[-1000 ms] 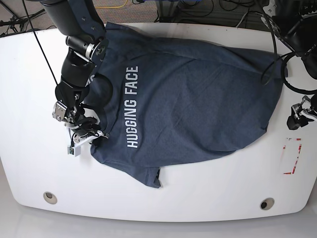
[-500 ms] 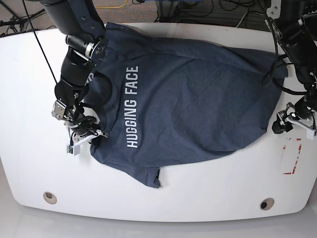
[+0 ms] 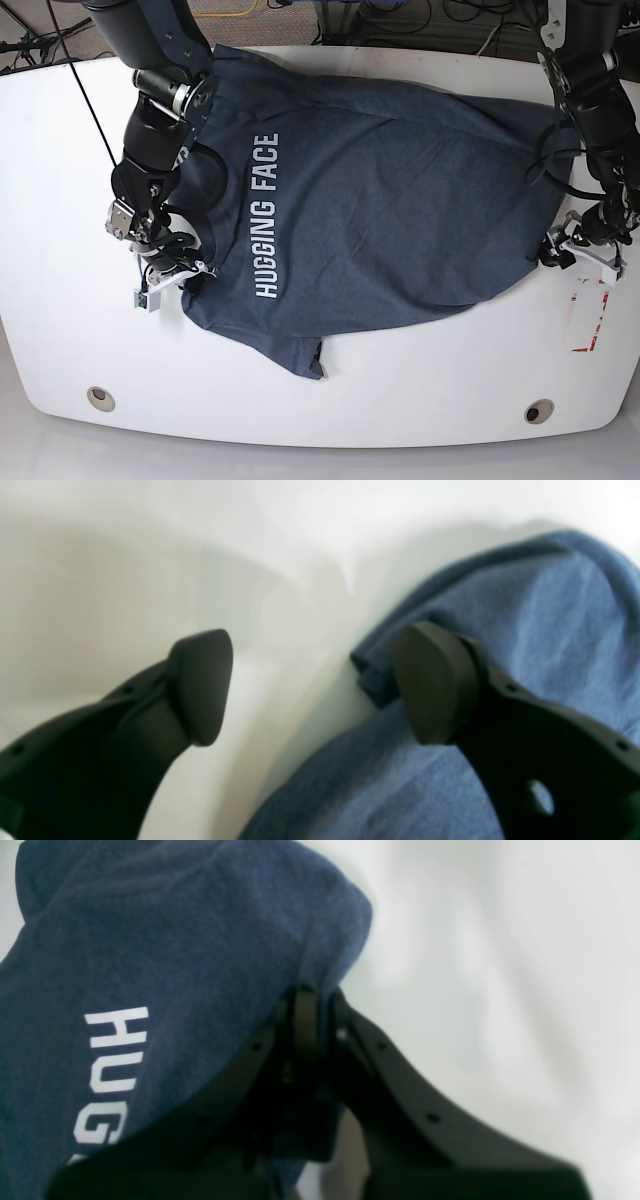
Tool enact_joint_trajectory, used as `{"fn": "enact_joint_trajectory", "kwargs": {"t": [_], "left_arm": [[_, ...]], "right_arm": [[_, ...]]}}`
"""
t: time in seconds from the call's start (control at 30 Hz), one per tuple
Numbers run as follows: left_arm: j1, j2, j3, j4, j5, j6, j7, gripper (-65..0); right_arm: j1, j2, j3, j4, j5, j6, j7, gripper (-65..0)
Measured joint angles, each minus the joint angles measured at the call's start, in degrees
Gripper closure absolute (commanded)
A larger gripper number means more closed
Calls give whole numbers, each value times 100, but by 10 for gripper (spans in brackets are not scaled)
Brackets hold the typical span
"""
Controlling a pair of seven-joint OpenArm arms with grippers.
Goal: Fold the T-shirt properly
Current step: 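Grasp the shirt's side lower down with the left gripper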
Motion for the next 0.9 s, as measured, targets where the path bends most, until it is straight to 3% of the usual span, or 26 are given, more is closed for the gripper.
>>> {"fn": "enact_joint_trajectory", "kwargs": {"t": [0.4, 0.9], "left_arm": [[-157, 92, 914, -11, 20, -48, 103, -499], [-179, 398, 955, 44, -74, -463, 190, -497]], "right_arm": [[-15, 4, 2, -2, 4, 7, 22, 0], [-28, 2, 0, -2, 7, 7, 26, 0]]}}
